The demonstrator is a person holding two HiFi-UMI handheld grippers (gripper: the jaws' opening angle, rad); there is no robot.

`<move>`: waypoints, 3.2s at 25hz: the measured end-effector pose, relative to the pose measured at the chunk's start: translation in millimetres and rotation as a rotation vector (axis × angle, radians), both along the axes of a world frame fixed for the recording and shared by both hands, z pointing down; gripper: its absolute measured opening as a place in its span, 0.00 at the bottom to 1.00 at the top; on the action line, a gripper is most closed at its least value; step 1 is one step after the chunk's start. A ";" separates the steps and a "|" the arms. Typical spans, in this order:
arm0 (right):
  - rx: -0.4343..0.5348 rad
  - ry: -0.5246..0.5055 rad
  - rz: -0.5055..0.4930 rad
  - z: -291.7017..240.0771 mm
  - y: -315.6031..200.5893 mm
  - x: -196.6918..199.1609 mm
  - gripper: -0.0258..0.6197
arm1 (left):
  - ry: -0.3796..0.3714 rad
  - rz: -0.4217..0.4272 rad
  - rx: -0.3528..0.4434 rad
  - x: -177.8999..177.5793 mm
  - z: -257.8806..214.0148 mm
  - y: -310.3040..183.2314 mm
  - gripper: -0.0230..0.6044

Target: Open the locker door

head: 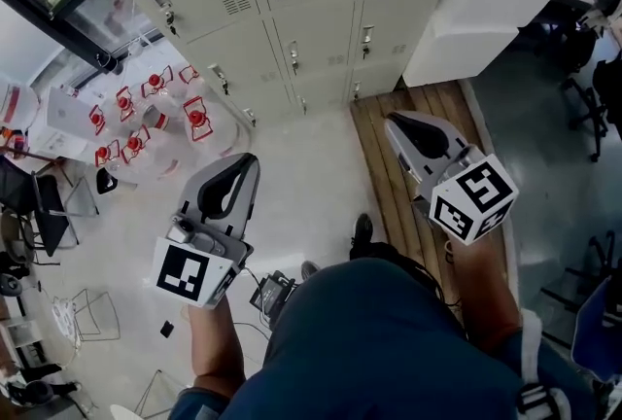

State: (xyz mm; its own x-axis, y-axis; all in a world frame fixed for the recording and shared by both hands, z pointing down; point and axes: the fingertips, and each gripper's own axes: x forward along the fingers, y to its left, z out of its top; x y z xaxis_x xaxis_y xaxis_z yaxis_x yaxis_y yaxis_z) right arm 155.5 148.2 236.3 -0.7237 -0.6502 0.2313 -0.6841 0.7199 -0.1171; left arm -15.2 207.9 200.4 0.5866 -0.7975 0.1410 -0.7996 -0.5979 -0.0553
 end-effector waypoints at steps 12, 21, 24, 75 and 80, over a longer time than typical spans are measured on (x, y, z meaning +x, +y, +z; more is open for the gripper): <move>-0.022 -0.014 -0.104 9.2 -71.0 16.5 0.10 | -0.016 -0.103 -0.014 25.3 2.7 -52.6 0.08; -0.024 -0.023 -0.150 21.0 -99.9 24.4 0.10 | -0.033 -0.130 -0.017 42.4 10.6 -72.0 0.08; -0.040 -0.020 -0.127 28.1 -107.0 23.0 0.10 | -0.035 -0.111 -0.031 35.3 16.1 -82.6 0.08; -0.151 0.083 0.058 98.7 -332.0 -120.9 0.10 | 0.036 0.036 -0.104 -123.4 76.5 -328.2 0.08; -0.167 0.104 0.045 127.5 -365.5 -134.5 0.10 | 0.047 0.007 -0.157 -133.3 97.8 -338.8 0.08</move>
